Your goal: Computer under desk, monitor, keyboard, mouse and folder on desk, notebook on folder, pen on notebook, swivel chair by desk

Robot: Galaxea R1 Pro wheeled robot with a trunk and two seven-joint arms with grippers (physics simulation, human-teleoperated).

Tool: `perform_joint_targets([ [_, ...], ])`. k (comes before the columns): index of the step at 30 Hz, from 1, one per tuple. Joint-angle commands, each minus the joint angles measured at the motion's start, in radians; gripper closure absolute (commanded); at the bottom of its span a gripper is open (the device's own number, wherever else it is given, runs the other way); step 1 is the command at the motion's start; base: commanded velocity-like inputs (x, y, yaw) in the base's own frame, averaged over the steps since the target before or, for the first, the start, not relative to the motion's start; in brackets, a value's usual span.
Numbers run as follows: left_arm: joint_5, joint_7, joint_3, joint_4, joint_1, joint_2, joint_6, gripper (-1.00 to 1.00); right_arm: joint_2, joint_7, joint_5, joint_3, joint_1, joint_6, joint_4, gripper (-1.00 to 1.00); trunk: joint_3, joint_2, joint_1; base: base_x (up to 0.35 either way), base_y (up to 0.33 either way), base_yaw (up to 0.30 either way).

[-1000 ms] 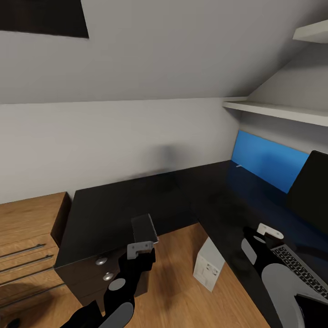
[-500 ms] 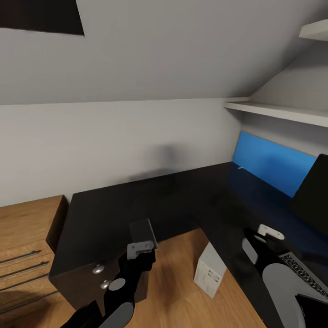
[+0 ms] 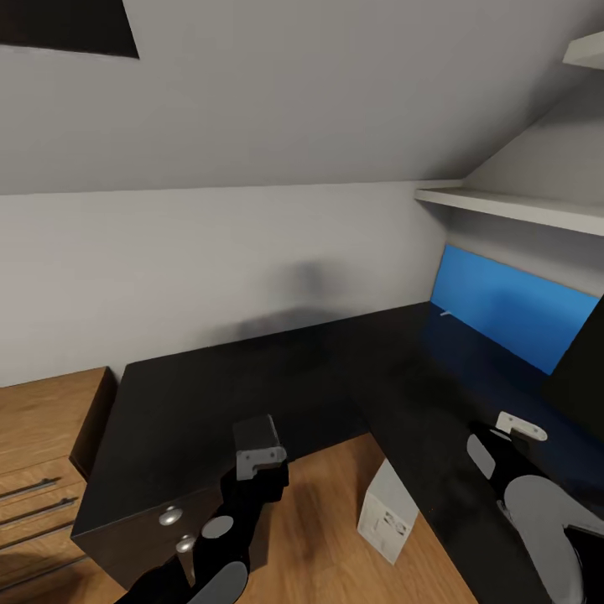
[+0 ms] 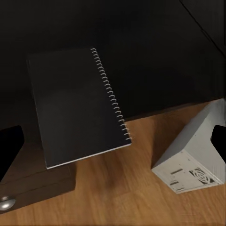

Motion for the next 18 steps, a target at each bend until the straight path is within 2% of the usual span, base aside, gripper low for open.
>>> perform_joint_targets([
  [1,0.003,0.007,-0.014,-0.003,-0.002,0.001,0.005,-1.0,-0.014,-0.004,-0.006,0.002,-0.012,0.007,0.024,1.0,-0.001,-0.001,0.0,0.007,-0.003,0.0],
  [4,0.003,0.007,-0.031,-0.007,-0.002,0.0,0.005,-1.0,-0.036,-0.004,-0.006,0.002,-0.025,0.015,0.051,1.0,-0.001,-0.001,0.0,0.003,-0.002,0.0],
  [6,0.002,0.007,-0.037,-0.009,-0.002,-0.008,0.005,-1.0,-0.047,-0.002,-0.007,0.002,-0.03,0.053,0.057,1.0,-0.001,-0.001,0.0,0.001,0.0,0.0],
  [9,0.002,0.007,-0.039,-0.011,-0.002,-0.02,0.005,-1.0,-0.055,0.002,-0.022,0.001,-0.033,0.094,0.058,1.0,-0.001,-0.001,0.0,0.0,0.0,0.0],
  [12,0.001,0.007,-0.04,-0.012,-0.002,-0.026,0.005,-1.0,-0.061,0.006,-0.059,0.002,-0.034,0.114,0.057,1.0,-0.001,-0.001,0.0,0.0,0.0,0.0],
  [14,0.001,0.007,-0.04,-0.012,-0.002,-0.027,0.005,-1.0,-0.061,0.006,-0.064,0.002,-0.034,0.115,0.057,1.0,-0.001,-0.001,0.0,0.0,0.0,0.0],
  [18,0.001,0.007,-0.04,-0.011,-0.002,-0.028,0.005,-1.0,-0.06,0.02,-0.068,0.003,-0.035,0.117,0.055,1.0,-0.014,-0.029,0.015,0.0,0.0,0.0],
])
